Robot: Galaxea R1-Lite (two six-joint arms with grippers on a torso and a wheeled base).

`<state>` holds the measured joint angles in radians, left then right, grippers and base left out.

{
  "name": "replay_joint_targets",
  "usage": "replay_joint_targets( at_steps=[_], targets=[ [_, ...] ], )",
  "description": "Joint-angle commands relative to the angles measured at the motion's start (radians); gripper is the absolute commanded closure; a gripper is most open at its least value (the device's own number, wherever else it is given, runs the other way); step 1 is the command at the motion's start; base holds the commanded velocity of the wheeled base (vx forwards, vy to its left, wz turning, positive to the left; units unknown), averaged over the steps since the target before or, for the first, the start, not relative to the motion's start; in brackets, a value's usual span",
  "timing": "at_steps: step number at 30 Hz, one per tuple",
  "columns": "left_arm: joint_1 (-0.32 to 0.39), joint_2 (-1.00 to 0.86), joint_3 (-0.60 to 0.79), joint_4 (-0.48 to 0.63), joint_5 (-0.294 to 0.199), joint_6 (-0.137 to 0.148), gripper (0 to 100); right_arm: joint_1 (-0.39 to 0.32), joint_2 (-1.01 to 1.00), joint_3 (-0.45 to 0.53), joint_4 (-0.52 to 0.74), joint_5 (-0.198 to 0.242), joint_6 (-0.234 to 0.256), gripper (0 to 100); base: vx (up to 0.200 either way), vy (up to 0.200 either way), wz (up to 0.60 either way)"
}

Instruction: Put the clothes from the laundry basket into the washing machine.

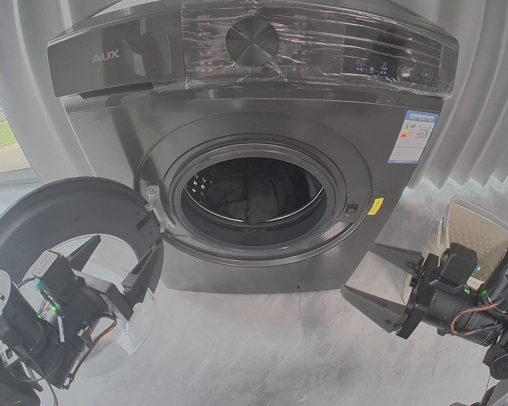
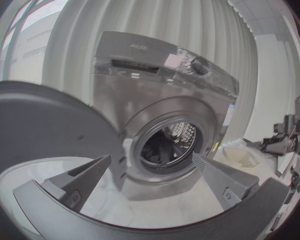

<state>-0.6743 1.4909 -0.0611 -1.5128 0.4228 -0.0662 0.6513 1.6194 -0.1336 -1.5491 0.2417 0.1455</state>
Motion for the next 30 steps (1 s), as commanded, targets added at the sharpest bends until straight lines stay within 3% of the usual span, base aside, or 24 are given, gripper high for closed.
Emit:
replay_joint_targets(
  at_steps=[1, 4, 10, 17, 19, 23, 30],
  targets=[
    [0.145, -0.173, 0.061, 0.117, -0.007, -0.012, 0, -0.078, -0.144, 0.039, 0.000, -0.002, -0.001, 0, 0.000, 0.000, 0.00],
    [0.160, -0.247, 0.061, 0.220, -0.045, 0.003, 0, -0.125, -0.213, 0.094, 0.000, -0.001, -0.003, 0, 0.000, 0.000, 0.00],
    [0.163, -0.368, 0.061, 0.404, -0.047, 0.006, 0, -0.209, -0.334, 0.134, 0.021, -0.001, -0.021, 0, 0.000, 0.000, 0.00],
    [0.163, -0.592, 0.061, 0.641, -0.044, 0.003, 0, -0.346, -0.470, 0.134, 0.121, 0.002, -0.052, 0, -0.171, 0.000, 0.00],
    [0.163, -0.715, 0.061, 0.755, -0.044, 0.006, 0, -0.397, -0.564, 0.134, 0.224, 0.002, -0.075, 0, 0.000, 0.000, 0.00],
    [0.183, -0.844, 0.056, 0.864, -0.044, 0.026, 0, -0.449, -0.730, 0.134, 0.417, 0.004, -0.133, 0, 0.000, 0.000, 0.00],
    [0.269, -1.026, 0.060, 1.007, -0.055, 0.017, 0, -0.527, -1.030, 0.134, 0.725, 0.005, -0.155, 0, 0.000, 0.000, 0.00]
  ],
)
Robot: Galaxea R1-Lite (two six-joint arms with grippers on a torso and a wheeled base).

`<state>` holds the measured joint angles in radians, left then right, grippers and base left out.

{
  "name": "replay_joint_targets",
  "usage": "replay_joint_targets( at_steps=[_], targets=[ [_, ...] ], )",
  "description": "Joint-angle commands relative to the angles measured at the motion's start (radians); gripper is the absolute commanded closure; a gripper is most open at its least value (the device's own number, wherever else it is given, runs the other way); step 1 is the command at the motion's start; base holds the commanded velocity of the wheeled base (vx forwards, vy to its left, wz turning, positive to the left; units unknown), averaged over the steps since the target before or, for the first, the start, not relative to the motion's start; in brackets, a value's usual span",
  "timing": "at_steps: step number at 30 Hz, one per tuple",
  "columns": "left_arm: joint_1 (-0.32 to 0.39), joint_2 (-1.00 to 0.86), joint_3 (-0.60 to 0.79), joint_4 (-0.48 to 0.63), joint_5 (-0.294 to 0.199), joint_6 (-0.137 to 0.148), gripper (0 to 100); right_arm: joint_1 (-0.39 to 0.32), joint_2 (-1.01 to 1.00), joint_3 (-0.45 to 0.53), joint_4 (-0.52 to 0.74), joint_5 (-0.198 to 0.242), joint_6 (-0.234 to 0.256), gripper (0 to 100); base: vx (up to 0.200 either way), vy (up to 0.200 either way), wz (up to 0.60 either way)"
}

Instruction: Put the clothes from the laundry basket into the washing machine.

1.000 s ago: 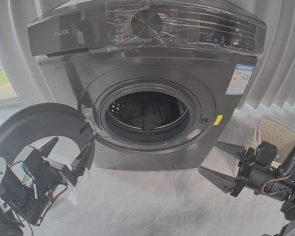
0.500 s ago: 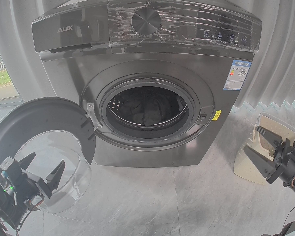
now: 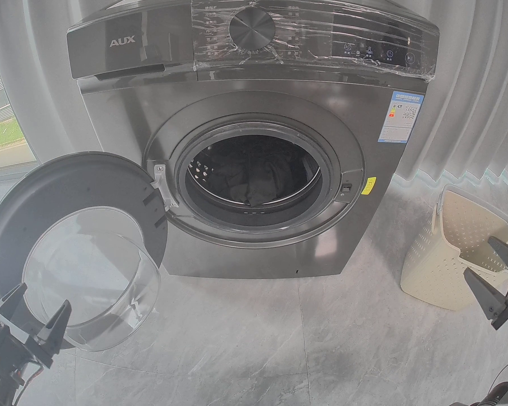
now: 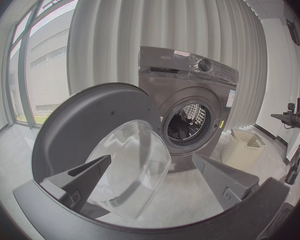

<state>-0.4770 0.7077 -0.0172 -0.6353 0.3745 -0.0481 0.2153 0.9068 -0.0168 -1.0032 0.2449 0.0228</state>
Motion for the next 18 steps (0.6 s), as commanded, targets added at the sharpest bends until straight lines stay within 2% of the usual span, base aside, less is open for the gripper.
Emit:
replay_joint_targets(
  at_steps=[1, 4, 6, 7, 8, 9, 13, 15, 18],
  targets=[
    [0.072, -0.243, 0.016, 0.129, -0.006, -0.001, 0, -0.091, -0.318, 0.017, 0.179, 0.002, -0.032, 0, 0.000, 0.000, 0.00],
    [0.098, -0.310, 0.016, 0.171, -0.040, -0.006, 0, -0.143, -0.433, 0.017, 0.258, 0.002, -0.035, 0, 0.000, 0.000, 0.00],
    [0.112, -0.330, 0.016, 0.174, -0.062, -0.026, 0, -0.159, -0.485, 0.017, 0.294, 0.002, -0.035, 0, 0.000, 0.000, 0.00],
    [0.112, -0.330, 0.016, 0.174, -0.062, -0.026, 0, -0.159, -0.485, 0.017, 0.294, 0.002, -0.035, 0, 0.000, 0.000, 0.00],
    [0.121, -0.349, 0.017, 0.186, -0.068, -0.050, 0, -0.171, -0.536, 0.017, 0.337, 0.004, -0.035, 0, 0.000, 0.000, 0.00],
    [0.126, -0.359, 0.017, 0.201, -0.068, -0.058, 0, -0.177, -0.563, 0.017, 0.367, 0.004, -0.035, 0, 0.000, 0.000, 0.00],
    [0.159, -0.425, 0.017, 0.279, -0.074, -0.053, 0, -0.188, -0.681, 0.017, 0.483, 0.005, -0.035, 0, 0.000, 0.000, 0.00],
    [0.167, -0.438, 0.017, 0.295, -0.077, -0.052, 0, -0.189, -0.701, 0.017, 0.502, 0.005, -0.035, 0, 0.000, 0.000, 0.00],
    [0.199, -0.493, 0.017, 0.345, -0.112, -0.049, 0, -0.191, -0.770, 0.017, 0.574, 0.005, -0.035, 0, 0.000, 0.000, 0.00]
  ],
)
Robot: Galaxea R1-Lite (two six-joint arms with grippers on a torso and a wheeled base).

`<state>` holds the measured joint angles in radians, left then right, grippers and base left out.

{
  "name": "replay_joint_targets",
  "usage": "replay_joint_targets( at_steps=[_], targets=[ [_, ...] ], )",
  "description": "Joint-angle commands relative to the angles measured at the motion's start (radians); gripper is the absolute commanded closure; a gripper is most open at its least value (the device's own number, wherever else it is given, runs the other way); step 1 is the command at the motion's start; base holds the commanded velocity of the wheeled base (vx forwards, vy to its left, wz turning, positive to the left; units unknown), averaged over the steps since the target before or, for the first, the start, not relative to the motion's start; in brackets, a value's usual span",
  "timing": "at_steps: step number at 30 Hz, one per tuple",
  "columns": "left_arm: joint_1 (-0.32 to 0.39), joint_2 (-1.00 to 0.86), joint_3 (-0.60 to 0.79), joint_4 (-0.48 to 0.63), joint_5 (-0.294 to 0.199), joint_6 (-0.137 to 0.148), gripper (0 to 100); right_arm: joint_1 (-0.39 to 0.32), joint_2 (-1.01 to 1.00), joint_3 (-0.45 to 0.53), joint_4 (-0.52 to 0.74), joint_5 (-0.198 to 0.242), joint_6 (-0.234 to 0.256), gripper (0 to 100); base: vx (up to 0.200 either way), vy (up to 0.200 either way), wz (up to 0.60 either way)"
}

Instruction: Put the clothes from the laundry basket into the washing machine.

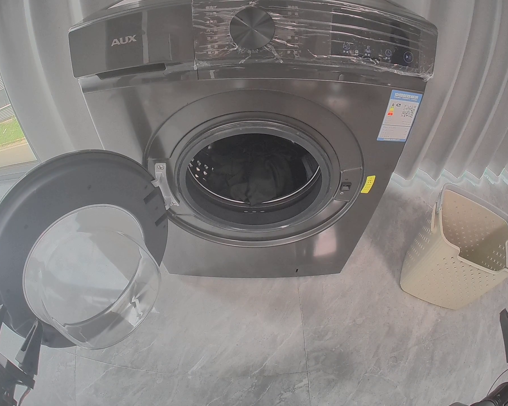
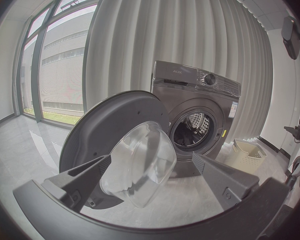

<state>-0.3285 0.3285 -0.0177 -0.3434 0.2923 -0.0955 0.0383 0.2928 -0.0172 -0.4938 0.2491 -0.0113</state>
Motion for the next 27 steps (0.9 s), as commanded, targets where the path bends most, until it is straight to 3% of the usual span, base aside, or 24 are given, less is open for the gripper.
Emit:
replay_joint_targets(
  at_steps=[1, 10, 15, 19, 24, 27],
  targets=[
    [0.060, -0.128, 0.018, 0.066, -0.036, -0.001, 0, -0.015, -0.175, 0.017, 0.086, 0.001, -0.001, 0, 0.000, 0.000, 0.00],
    [0.129, -0.235, 0.018, 0.205, -0.048, 0.011, 0, -0.021, -0.293, 0.017, 0.305, -0.004, 0.007, 0, 0.000, 0.000, 0.00],
    [0.129, -0.235, 0.018, 0.251, -0.047, 0.014, 0, -0.021, -0.293, 0.017, 0.426, -0.064, 0.007, 0, 0.000, -0.080, 0.00],
    [0.129, -0.235, 0.018, 0.264, -0.050, 0.005, 0, -0.021, -0.293, 0.017, 0.417, -0.080, 0.010, 0, 0.000, -0.200, 0.00],
    [0.129, -0.235, 0.018, 0.265, -0.050, 0.005, 0, -0.021, -0.293, 0.017, 0.417, -0.083, 0.010, 0, 0.000, 0.000, 0.00],
    [0.129, -0.235, 0.018, 0.265, -0.050, 0.003, 0, -0.021, -0.293, 0.017, 0.420, -0.153, 0.005, 0, 0.000, 0.000, 0.00]
  ],
)
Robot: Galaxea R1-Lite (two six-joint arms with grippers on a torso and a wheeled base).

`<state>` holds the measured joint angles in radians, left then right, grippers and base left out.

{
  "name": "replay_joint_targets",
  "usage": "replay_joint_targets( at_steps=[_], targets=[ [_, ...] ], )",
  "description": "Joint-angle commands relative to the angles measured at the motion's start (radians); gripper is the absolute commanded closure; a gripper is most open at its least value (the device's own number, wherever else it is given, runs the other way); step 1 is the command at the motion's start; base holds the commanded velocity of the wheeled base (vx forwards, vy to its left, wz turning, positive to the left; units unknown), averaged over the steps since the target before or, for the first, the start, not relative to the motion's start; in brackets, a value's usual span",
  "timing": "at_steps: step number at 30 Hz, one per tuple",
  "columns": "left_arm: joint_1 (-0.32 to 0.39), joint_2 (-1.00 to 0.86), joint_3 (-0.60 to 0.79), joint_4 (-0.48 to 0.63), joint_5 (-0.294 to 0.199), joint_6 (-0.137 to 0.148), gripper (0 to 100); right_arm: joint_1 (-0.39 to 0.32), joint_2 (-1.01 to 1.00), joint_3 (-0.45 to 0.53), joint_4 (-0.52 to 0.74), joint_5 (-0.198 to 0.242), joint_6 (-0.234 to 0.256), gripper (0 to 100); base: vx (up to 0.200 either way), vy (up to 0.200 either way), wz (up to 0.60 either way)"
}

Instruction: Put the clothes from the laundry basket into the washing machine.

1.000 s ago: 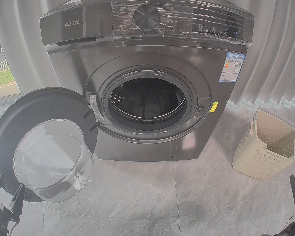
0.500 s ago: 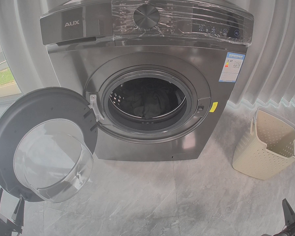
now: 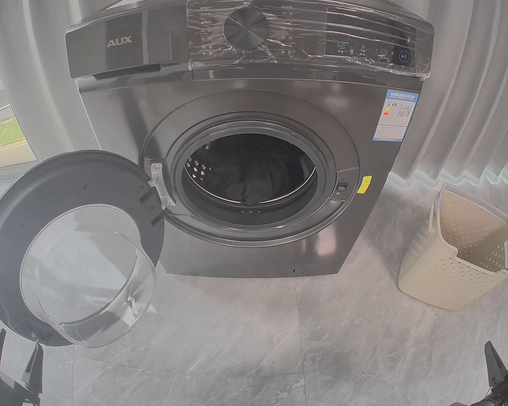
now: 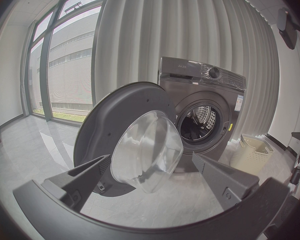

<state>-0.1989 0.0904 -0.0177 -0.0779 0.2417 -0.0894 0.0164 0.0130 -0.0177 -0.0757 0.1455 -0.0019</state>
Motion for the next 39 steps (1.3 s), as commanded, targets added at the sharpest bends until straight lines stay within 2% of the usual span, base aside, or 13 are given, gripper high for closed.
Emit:
replay_joint_targets(
  at_steps=[1, 2, 3, 5, 6, 10, 12, 21, 22, 24, 34, 36, 39],
  targets=[
    [0.000, 0.003, 0.018, 0.000, 0.001, -0.003, 0, 0.000, -0.013, 0.018, 0.025, -0.139, -0.001, 0, 0.000, 0.000, 0.00],
    [0.000, 0.003, 0.018, 0.000, 0.001, -0.004, 0, 0.000, -0.013, 0.018, 0.048, -0.172, 0.000, 0, 0.000, 0.000, 0.00],
    [0.000, 0.003, 0.018, 0.000, 0.001, -0.004, 0, -0.001, -0.011, 0.018, 0.063, -0.176, 0.003, 0, 0.000, 0.000, 0.00],
    [0.000, 0.003, 0.018, 0.000, 0.001, -0.004, 0, -0.001, -0.011, 0.018, 0.063, -0.176, 0.003, 0, -0.100, 0.000, 0.00],
    [0.000, 0.003, 0.018, 0.000, 0.002, -0.013, 0, -0.001, -0.013, 0.018, 0.071, -0.152, -0.006, 0, -0.200, 0.000, 0.00],
    [0.000, 0.003, 0.018, 0.000, 0.002, -0.021, 0, -0.001, -0.013, 0.018, 0.071, -0.152, -0.006, 0, -0.200, 0.000, 0.00],
    [0.000, 0.003, 0.018, 0.000, 0.002, -0.035, 0, 0.000, -0.013, 0.018, 0.071, -0.152, -0.004, 0, 0.000, 0.000, 0.00],
    [0.000, 0.003, 0.018, 0.001, 0.008, -0.064, 0, 0.000, -0.013, 0.018, 0.071, -0.152, -0.003, 0, -0.044, 0.000, 0.00],
    [0.000, 0.003, 0.018, 0.000, 0.008, -0.082, 0, 0.000, -0.013, 0.018, 0.071, -0.152, -0.003, 0, -0.200, 0.000, 0.00],
    [0.000, 0.003, 0.018, 0.001, 0.008, -0.101, 0, 0.000, -0.013, 0.018, 0.071, -0.152, -0.003, 0, -0.200, 0.000, 0.00],
    [0.000, 0.003, 0.018, 0.000, 0.028, -0.105, 0, 0.000, -0.013, 0.018, 0.071, -0.152, 0.000, 0, -0.020, 0.000, 0.00],
    [0.000, 0.003, 0.018, 0.001, 0.071, -0.096, 0, 0.000, -0.013, 0.018, 0.071, -0.152, -0.001, 0, 0.000, 0.000, 0.00],
    [0.003, 0.003, 0.018, 0.001, 0.087, -0.099, 0, 0.000, -0.013, 0.018, 0.071, -0.152, -0.001, 0, 0.000, 0.000, 0.00]
  ],
)
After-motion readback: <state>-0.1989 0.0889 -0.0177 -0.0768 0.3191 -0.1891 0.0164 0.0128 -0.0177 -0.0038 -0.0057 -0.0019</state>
